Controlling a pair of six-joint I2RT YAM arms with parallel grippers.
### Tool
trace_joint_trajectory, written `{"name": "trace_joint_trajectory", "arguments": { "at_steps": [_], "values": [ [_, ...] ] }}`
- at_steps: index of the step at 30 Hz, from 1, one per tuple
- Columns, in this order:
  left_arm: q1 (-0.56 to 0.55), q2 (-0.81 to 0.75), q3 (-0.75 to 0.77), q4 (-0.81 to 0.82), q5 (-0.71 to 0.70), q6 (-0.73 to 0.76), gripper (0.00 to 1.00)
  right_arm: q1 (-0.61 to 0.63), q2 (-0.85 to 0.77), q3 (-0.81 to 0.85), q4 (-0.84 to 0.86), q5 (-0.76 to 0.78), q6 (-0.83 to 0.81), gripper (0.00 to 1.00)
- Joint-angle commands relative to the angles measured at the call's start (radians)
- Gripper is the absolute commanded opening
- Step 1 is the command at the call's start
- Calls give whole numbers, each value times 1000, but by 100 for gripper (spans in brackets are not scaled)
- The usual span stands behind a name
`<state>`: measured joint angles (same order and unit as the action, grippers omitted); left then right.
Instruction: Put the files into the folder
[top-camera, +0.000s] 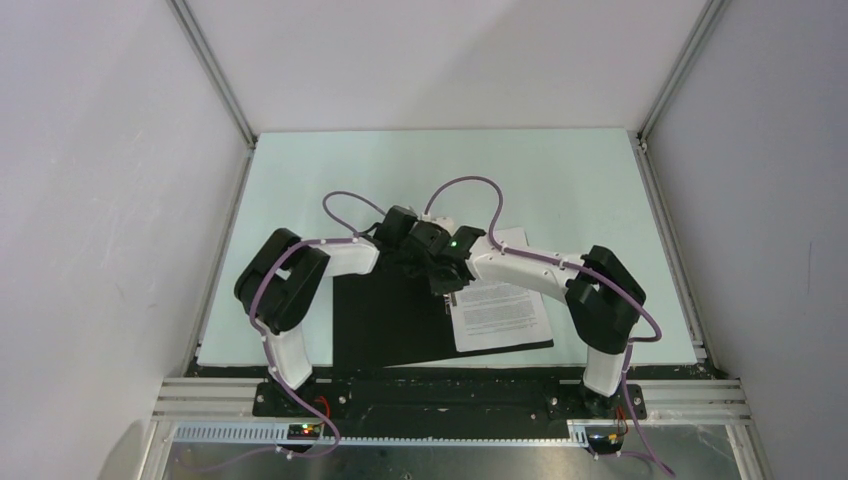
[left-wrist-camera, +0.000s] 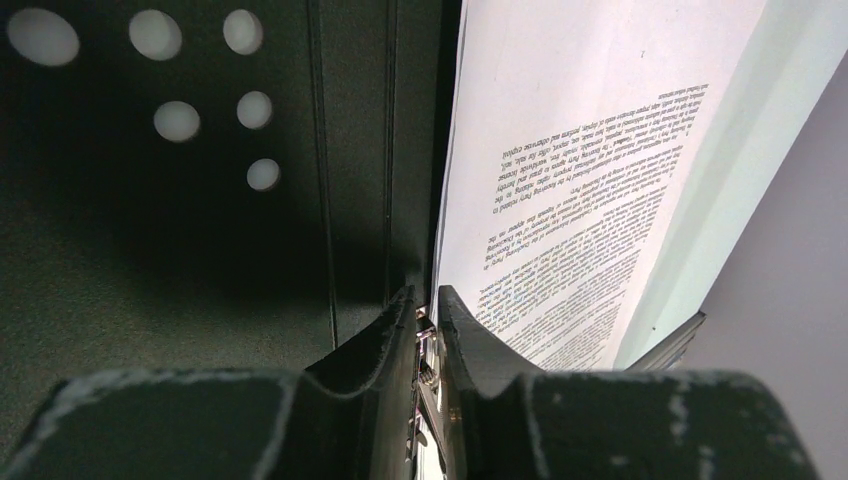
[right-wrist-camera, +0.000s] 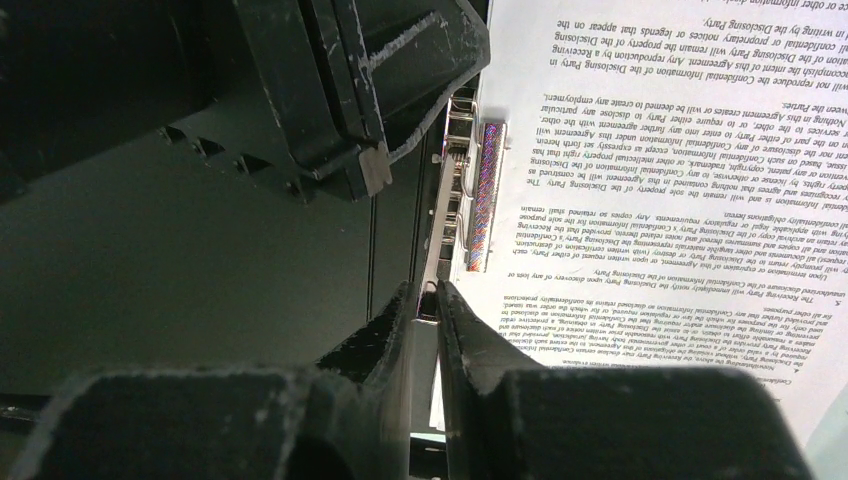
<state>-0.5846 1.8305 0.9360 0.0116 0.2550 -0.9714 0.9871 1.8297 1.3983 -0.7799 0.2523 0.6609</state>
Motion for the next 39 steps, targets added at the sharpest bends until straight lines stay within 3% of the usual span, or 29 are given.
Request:
{"name": "trace_joint_trajectory", "arguments": {
  "at_steps": [1, 39],
  "values": [
    [16, 35, -27, -18, -27, -12, 21, 22, -6, -23, -24, 15, 7, 17],
    [31, 42, -49, -17, -48, -35, 20, 17, 49, -249, 85, -2, 76, 14]
  ]
}}
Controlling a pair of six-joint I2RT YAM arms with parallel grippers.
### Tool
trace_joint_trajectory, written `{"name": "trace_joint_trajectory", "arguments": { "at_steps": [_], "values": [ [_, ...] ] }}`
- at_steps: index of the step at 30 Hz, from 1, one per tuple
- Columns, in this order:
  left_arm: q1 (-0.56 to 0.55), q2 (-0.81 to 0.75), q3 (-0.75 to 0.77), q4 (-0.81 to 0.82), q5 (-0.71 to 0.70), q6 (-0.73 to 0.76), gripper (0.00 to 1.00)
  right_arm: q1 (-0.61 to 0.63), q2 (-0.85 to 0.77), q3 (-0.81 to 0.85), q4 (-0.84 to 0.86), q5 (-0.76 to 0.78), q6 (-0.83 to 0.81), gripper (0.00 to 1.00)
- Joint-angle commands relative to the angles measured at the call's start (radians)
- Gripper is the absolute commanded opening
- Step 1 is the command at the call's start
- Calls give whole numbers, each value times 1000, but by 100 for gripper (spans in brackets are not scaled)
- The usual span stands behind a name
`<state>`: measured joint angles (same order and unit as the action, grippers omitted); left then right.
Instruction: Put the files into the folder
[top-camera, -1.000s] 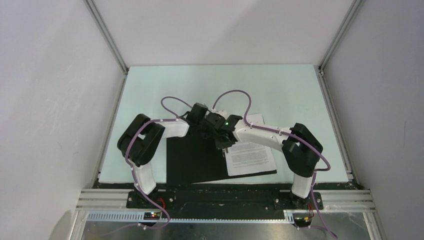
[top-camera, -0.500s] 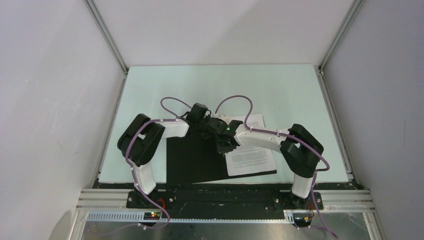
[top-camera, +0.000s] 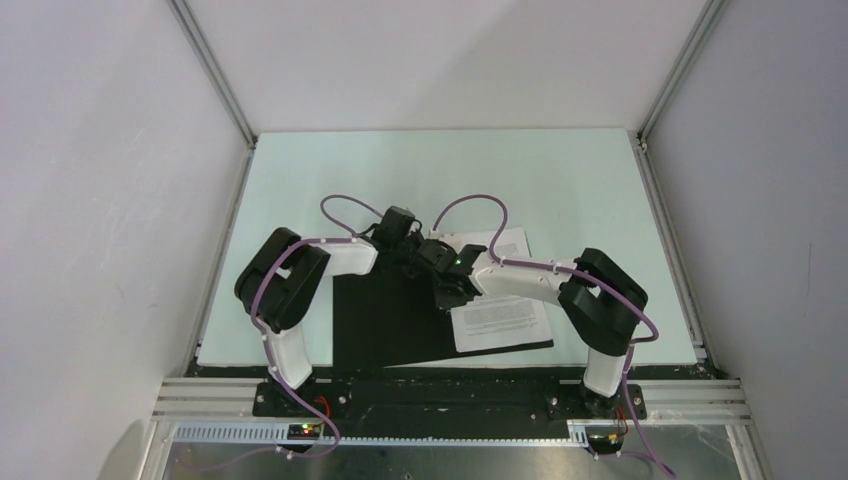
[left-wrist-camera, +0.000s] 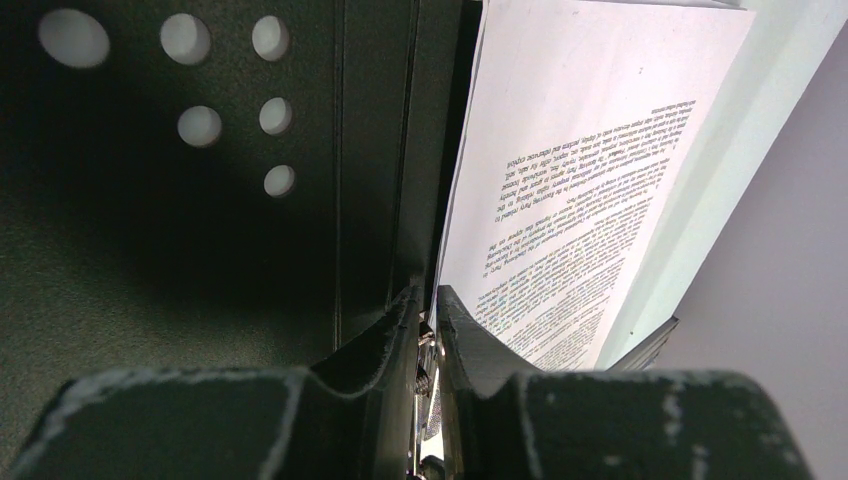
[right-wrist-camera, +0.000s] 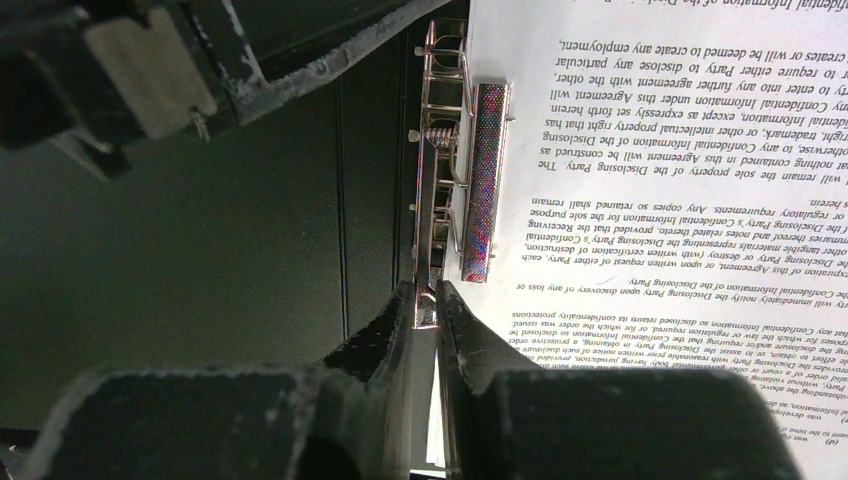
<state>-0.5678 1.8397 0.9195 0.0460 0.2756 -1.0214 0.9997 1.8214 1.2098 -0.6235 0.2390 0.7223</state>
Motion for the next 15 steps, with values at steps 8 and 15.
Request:
{"name": "trace_joint_trajectory", "arguments": {
  "at_steps": [8, 15],
  "values": [
    [15, 35, -34, -51, -67, 14, 20, 11, 98, -67, -55, 8, 19, 12],
    [15, 38, -36, -51, -71, 12, 20, 14, 115, -99, -31, 6, 29, 9]
  ]
}}
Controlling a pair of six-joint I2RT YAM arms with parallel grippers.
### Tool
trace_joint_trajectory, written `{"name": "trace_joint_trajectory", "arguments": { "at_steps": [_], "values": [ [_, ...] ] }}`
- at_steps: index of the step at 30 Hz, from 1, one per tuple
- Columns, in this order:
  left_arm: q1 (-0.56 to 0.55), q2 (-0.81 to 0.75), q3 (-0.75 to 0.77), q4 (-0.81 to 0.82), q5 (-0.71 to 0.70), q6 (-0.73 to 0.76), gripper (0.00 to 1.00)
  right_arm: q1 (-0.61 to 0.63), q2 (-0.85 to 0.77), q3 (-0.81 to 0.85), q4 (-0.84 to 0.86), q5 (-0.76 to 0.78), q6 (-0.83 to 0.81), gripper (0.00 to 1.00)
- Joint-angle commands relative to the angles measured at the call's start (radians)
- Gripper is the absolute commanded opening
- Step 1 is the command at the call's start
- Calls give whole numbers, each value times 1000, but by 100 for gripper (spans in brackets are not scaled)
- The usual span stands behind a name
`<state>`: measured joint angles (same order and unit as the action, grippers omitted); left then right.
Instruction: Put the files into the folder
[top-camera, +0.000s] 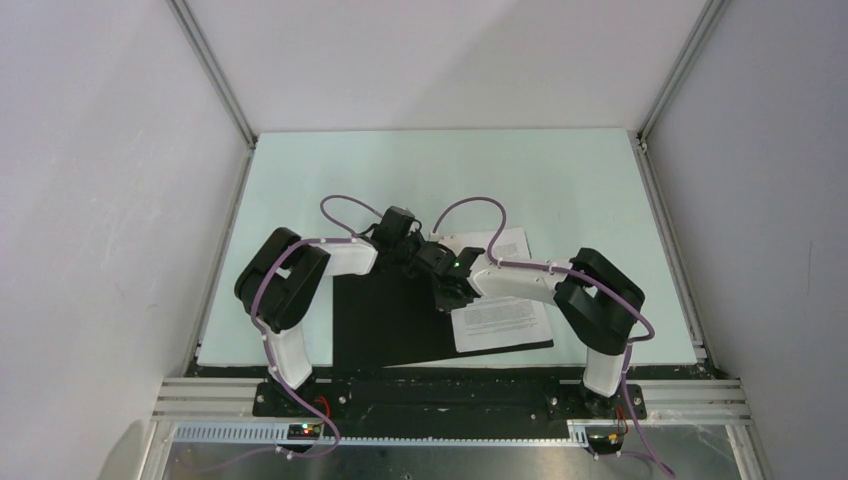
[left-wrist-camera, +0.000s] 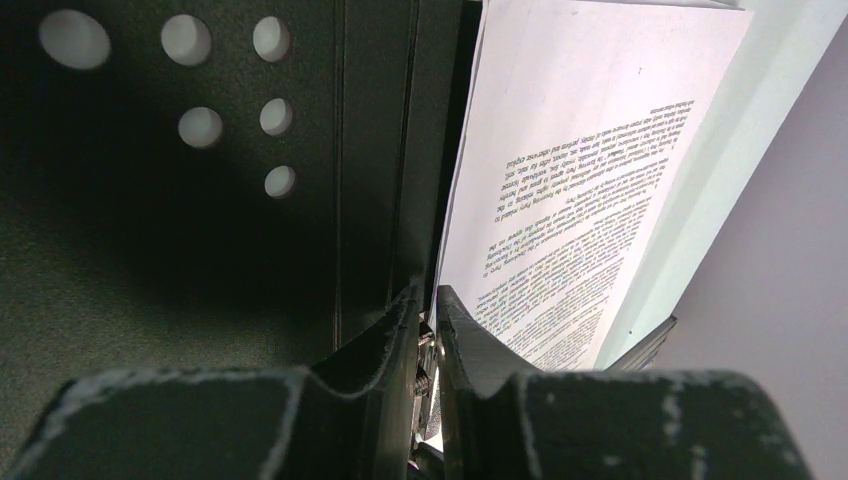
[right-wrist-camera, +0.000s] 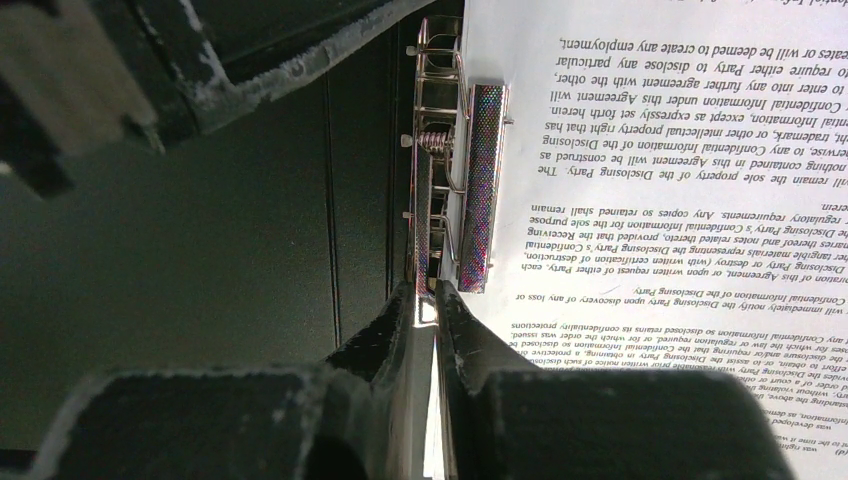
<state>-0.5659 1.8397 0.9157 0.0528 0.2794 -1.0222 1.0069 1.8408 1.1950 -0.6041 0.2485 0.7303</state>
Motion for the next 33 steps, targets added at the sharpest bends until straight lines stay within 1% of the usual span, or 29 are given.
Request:
{"name": "trace_joint_trajectory", "arguments": {
  "at_steps": [1, 6, 14, 20, 29, 33],
  "values": [
    [11, 37, -32, -59, -75, 12, 20, 8, 96, -85, -45, -4, 21, 9],
    [9, 40, -34, -59, -71, 8, 20, 26, 86, -84, 6, -12, 12, 9],
    [0, 51, -35, -44, -65, 1, 19, 61, 103, -74, 44, 18, -25, 12],
    [-1, 52, -32, -30, -64, 1, 20, 90, 112, -59, 52, 48, -46, 19],
    [-1, 59, -26, -30, -58, 6, 20, 113, 112, -27, 47, 64, -66, 19],
    [-1, 61, -22, -29, -55, 7, 19, 112, 109, -9, 31, 69, -71, 21]
  ]
}}
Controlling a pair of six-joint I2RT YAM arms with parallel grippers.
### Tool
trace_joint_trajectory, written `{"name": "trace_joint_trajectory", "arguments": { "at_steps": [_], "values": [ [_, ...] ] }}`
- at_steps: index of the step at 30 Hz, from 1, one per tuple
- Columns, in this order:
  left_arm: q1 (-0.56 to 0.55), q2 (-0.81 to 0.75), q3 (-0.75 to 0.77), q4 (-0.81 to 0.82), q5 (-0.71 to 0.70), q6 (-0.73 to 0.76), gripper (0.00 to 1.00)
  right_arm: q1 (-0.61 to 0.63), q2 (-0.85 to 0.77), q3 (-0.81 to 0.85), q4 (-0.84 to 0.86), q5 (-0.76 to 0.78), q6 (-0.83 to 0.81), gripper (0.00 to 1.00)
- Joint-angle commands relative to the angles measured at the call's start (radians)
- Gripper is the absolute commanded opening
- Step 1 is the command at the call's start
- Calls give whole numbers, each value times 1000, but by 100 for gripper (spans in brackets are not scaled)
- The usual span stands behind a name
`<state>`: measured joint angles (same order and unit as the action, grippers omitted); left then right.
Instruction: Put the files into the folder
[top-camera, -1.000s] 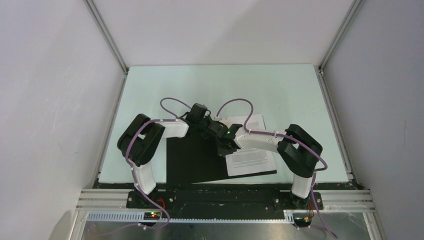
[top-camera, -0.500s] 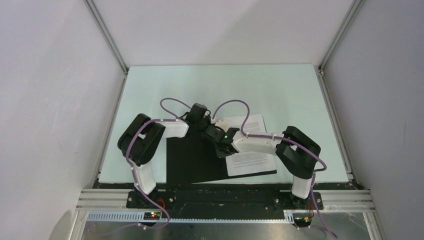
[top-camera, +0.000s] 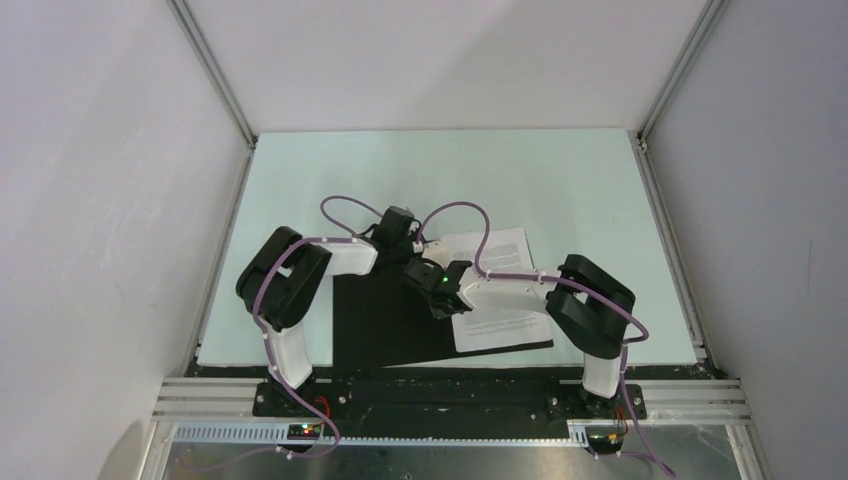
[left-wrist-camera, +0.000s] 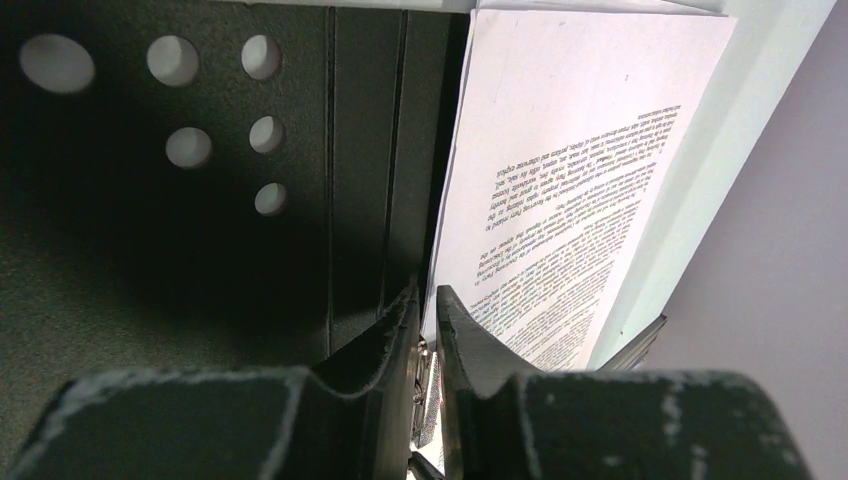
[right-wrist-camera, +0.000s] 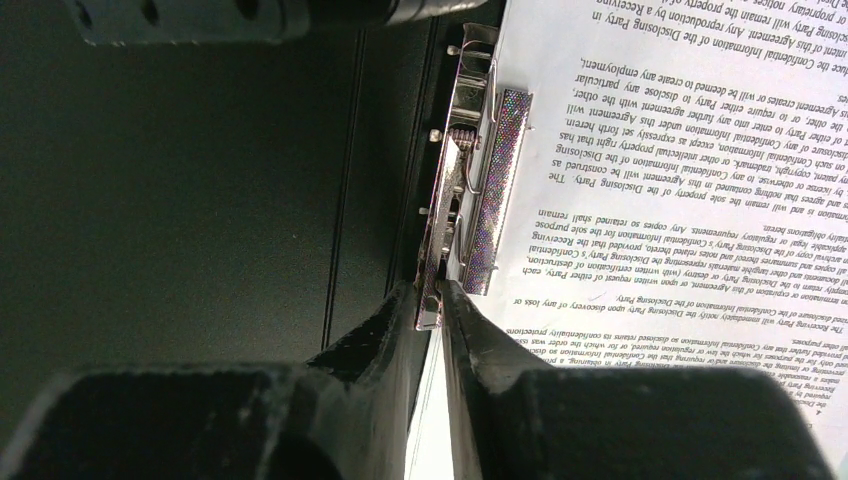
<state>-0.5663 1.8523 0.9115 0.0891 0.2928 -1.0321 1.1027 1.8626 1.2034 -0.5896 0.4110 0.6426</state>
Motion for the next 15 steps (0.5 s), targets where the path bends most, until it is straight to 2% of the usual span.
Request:
{"name": "trace_joint_trajectory", "arguments": {
  "at_steps": [1, 15],
  "values": [
    [-1, 49, -17, -66, -68, 17, 19, 17, 84, -13, 12, -91, 13, 22],
    [-8, 34, -1, -72, -60, 44, 20, 0, 43, 38, -49, -93, 3, 23]
  ]
}}
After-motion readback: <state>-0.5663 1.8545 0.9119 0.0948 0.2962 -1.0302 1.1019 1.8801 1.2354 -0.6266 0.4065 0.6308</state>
